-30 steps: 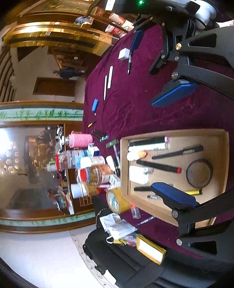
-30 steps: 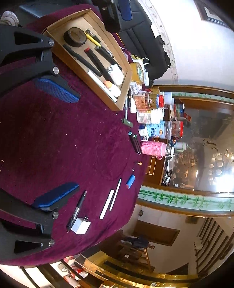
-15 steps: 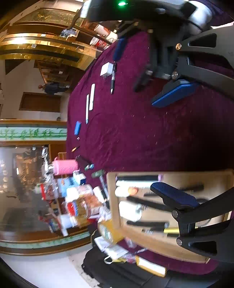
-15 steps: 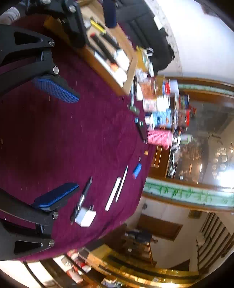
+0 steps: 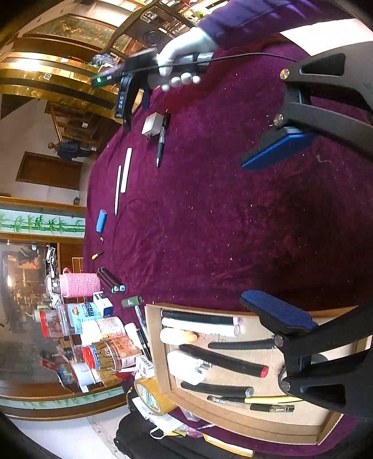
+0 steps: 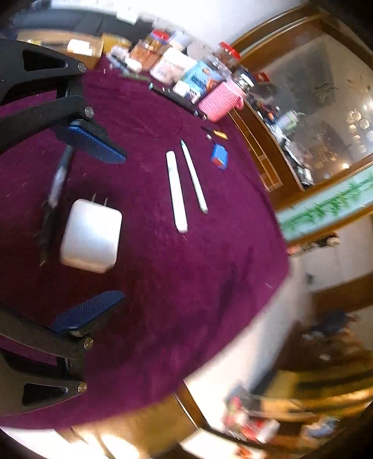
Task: Organize rigid objects
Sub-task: 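Grasp the white charger cube with the left tool while the right grasps the black pen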
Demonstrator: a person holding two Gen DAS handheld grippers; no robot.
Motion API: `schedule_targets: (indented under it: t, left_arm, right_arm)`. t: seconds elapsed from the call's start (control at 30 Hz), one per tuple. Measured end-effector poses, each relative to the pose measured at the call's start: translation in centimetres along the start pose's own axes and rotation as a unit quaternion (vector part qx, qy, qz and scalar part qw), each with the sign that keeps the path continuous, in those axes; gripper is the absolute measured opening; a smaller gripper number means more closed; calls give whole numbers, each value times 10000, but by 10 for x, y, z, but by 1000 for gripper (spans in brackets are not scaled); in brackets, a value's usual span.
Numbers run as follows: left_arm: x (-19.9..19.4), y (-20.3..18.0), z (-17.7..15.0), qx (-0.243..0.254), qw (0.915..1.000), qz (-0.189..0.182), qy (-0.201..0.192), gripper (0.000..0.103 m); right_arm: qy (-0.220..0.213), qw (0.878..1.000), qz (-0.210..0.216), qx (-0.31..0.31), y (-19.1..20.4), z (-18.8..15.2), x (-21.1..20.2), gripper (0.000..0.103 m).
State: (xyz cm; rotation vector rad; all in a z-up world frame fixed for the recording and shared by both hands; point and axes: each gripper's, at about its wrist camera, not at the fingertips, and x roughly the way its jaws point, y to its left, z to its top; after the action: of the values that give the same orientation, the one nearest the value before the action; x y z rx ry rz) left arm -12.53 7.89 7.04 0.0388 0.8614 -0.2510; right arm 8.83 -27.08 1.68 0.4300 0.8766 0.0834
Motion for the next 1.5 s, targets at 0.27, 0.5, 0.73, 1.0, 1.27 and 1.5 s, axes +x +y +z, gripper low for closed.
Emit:
schedule_targets:
  t: [0.27,0.5,0.73,1.0,1.27,1.5]
  left_arm:
    - [0,10,4,-202,9997,-140,-74,85]
    - [13,7,3,-357,9976,-577,166,85]
    - [29,-2,23,-647,9927,-1000,168,85]
    - [104,-25,79,-901,9869,-1231,527,84]
    - [173,-67,111,-639,9877,-919,1091,84]
    - [197,-114,103,445,9909,-315,1227,83]
  right_arm:
    - [1110,9701,2026,-742,66,-45,21,92]
    - [669,9687,2200,-939,83,-73,-14,92]
    - [539,9842,1041,-1325,78,-106,-30,92]
    - [1037,9627,964,-2305,84,-141,-41,92]
    - [929,9537,357,-2837,97,-145,-32,21]
    - [1066,9529,375,-2816,86,-159,-52,15]
